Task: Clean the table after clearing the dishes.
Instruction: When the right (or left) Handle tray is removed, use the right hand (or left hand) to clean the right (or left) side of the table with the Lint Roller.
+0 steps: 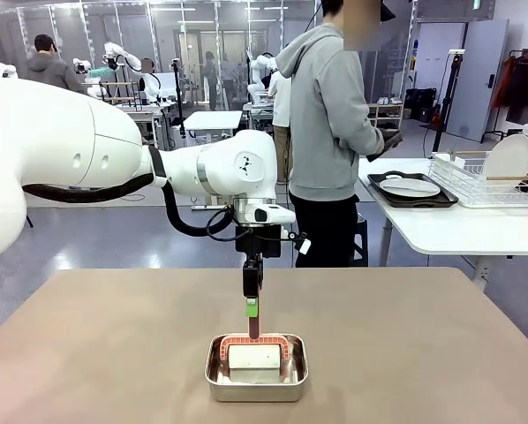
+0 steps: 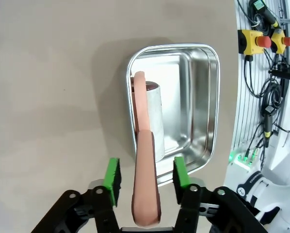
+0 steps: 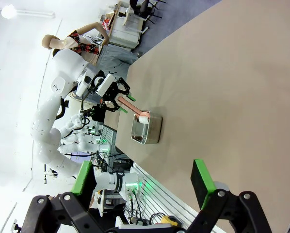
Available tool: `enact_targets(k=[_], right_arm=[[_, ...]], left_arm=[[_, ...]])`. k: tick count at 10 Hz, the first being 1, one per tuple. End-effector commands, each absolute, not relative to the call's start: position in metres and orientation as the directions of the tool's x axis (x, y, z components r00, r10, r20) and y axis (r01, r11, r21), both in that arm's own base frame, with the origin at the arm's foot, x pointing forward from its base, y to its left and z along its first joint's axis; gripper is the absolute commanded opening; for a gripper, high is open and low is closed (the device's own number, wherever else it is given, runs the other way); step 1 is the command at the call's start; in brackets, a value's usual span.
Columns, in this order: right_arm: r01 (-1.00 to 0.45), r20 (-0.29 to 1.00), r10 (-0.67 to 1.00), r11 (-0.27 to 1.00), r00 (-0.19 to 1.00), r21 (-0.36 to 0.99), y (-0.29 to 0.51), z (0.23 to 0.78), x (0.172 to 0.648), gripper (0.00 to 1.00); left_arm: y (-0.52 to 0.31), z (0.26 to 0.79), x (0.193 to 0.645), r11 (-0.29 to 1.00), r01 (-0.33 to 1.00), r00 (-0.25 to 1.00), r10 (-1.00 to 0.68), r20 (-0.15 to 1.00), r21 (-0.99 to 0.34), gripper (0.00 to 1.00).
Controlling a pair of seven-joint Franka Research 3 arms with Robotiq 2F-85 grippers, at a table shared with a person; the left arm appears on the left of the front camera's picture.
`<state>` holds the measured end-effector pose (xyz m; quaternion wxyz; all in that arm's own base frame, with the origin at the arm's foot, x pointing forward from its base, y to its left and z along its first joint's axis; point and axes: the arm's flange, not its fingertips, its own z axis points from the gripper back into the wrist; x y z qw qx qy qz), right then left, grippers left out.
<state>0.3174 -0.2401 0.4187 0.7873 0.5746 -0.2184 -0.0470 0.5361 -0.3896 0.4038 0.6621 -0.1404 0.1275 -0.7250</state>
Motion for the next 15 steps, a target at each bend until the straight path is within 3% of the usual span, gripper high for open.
enact_targets(k=[1,5,8,10,13,15], right_arm=[[-0.181,0.298,-0.329,0.342,0.896,0.922,-0.24,0.421,0.316,1.0],[-0.181,0.298,-0.329,0.342,0.896,0.922,-0.24,0.421,0.316,1.0],[-0.181,0.298,-0.329,0.342,0.896,0.922,-0.24,0.421,0.316,1.0],[-0.181,0.298,-0.329,0.342,0.896,0.922,-0.24,0.421,0.316,1.0],[-0.181,0.298,-0.329,0.342,0.896,0.922,-0.24,0.421,0.316,1.0],[-0.181,0.298,-0.329,0.342,0.896,0.922,-0.24,0.421,0.316,1.0]], left_arm=[[-0.392,0.408,0.535,-0.067,0.922,-0.066,-0.998,0.014,-0.381,0.4],[-0.392,0.409,0.534,-0.067,0.923,-0.065,-0.998,0.018,-0.378,0.01],[-0.392,0.41,0.533,-0.065,0.925,-0.062,-0.998,0.021,-0.375,0.0],[-0.391,0.432,0.526,-0.029,0.917,-0.012,-0.999,0.047,-0.397,0.05],[-0.36,0.522,0.497,0.171,0.941,0.199,-0.977,0.071,-0.293,0.05],[-0.321,0.555,0.486,0.431,0.854,0.473,-0.876,0.091,-0.293,0.05]])
